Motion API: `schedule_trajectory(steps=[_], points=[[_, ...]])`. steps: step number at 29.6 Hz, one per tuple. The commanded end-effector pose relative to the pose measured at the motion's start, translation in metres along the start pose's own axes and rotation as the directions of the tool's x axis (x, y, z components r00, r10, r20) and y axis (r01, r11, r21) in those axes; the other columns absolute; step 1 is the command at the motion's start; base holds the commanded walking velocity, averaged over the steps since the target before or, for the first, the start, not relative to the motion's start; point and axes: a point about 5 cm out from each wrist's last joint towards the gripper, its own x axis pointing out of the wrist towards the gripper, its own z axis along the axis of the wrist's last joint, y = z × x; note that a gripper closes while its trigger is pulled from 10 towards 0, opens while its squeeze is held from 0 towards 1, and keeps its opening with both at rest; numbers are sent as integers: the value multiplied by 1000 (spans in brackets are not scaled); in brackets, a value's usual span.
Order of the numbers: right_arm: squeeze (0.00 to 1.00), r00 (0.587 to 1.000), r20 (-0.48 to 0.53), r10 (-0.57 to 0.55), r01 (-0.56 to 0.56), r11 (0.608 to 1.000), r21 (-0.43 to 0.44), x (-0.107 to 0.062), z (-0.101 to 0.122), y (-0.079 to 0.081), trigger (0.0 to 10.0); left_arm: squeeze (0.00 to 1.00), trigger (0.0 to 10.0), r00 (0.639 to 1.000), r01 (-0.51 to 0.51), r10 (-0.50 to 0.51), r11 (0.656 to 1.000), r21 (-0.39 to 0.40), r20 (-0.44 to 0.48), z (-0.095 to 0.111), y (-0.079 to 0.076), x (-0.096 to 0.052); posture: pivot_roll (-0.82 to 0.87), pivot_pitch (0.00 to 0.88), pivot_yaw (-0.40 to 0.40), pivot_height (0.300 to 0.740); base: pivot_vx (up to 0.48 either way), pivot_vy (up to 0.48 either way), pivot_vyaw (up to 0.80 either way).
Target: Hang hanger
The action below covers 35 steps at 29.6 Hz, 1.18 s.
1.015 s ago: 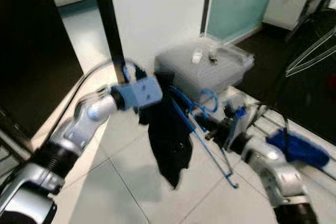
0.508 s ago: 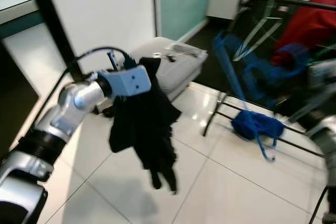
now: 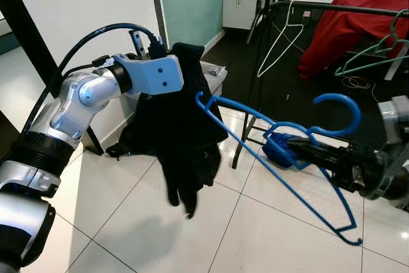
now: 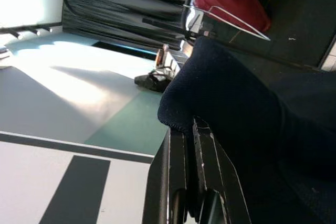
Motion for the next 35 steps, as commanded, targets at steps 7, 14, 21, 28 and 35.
schedule_trajectory(steps=[7, 14, 21, 28, 35], points=[[0, 995, -67, -73, 67, 994, -82, 5, 5, -8, 10000, 0, 10000, 998, -10, 8, 999, 40, 70, 10, 13, 0, -117, 62, 59, 740, 0, 0, 0], [0, 998, -27, -53, 49, 992, -116, 15, 13, -9, 10000, 0, 10000, 992, 9, -15, 999, 46, 122, 20, 14, 3, -112, 56, 54, 740, 0, 0, 0], [0, 999, 4, -43, 44, 992, -122, 22, 17, -9, 10000, 0, 10000, 987, 27, -33, 999, 37, 160, 28, 11, 6, -110, 55, 53, 740, 0, 0, 0], [0, 997, 8, -75, 76, 990, -122, 33, 15, -15, 10000, 0, 10000, 970, 50, -51, 999, 11, 240, 45, 0, 14, -110, 52, 53, 740, 0, 0, 0], [0, 995, -1, -98, 97, 991, -94, 41, 8, -17, 10000, 0, 10000, 959, 57, -53, 998, -8, 277, 53, -4, 17, -110, 52, 54, 740, 0, 0, 0]])
